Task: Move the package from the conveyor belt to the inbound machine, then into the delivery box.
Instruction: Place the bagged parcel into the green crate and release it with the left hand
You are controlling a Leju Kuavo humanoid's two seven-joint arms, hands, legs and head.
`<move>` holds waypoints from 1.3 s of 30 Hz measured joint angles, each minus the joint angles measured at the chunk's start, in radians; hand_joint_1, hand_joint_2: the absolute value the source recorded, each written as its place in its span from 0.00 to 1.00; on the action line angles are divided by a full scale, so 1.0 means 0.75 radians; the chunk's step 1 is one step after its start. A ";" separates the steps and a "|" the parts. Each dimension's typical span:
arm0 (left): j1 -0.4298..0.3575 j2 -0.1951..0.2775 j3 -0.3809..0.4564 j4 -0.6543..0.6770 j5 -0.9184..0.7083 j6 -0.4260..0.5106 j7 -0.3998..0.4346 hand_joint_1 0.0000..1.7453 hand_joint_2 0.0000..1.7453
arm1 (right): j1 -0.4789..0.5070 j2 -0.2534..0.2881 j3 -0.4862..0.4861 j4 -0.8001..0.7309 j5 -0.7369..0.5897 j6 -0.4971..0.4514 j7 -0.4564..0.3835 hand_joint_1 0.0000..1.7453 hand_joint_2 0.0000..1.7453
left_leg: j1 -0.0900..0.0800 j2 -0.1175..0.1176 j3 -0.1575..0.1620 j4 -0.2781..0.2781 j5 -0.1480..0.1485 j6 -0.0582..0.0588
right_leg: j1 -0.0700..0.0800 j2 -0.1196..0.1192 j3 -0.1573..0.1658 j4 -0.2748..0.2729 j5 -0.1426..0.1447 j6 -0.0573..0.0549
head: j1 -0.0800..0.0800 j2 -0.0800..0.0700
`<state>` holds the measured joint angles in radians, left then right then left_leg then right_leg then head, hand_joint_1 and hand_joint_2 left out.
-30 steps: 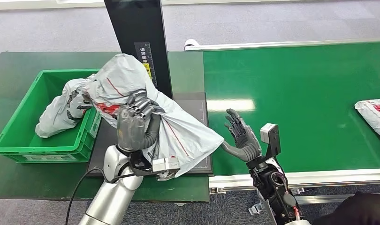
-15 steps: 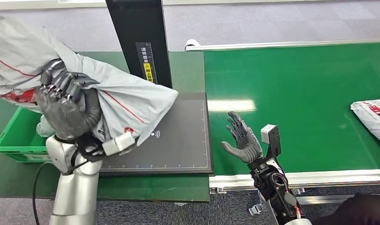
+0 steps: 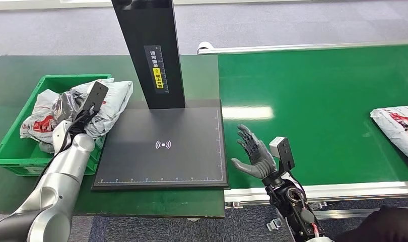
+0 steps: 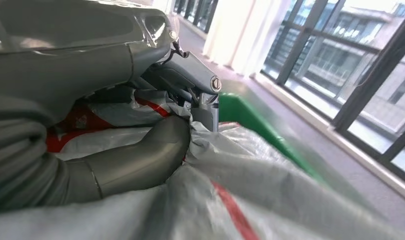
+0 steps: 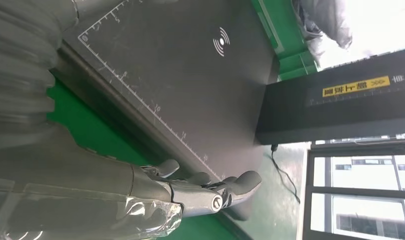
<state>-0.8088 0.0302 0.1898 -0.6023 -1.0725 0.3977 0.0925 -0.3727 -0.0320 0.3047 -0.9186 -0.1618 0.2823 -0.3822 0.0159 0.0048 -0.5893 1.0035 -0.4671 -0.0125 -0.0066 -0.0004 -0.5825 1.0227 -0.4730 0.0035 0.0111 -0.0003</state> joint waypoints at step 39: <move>0.278 -0.178 0.506 -0.825 0.656 0.351 -1.056 0.00 1.00 | 0.070 0.001 -0.023 -0.116 -0.003 -0.025 -0.005 0.00 1.00 | 0.000 0.000 -0.001 0.000 0.000 0.000 | 0.000 0.000 -0.002 0.000 0.000 0.000 | 0.000 0.000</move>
<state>-0.6002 -0.1035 0.5692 -1.2212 -0.5806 0.6612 -0.6992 -0.3200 -0.0311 0.2876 -1.0058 -0.1641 0.2635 -0.3856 0.0160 0.0047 -0.5902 1.0034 -0.4674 -0.0126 -0.0064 -0.0003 -0.5840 1.0225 -0.4731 0.0034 0.0111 -0.0004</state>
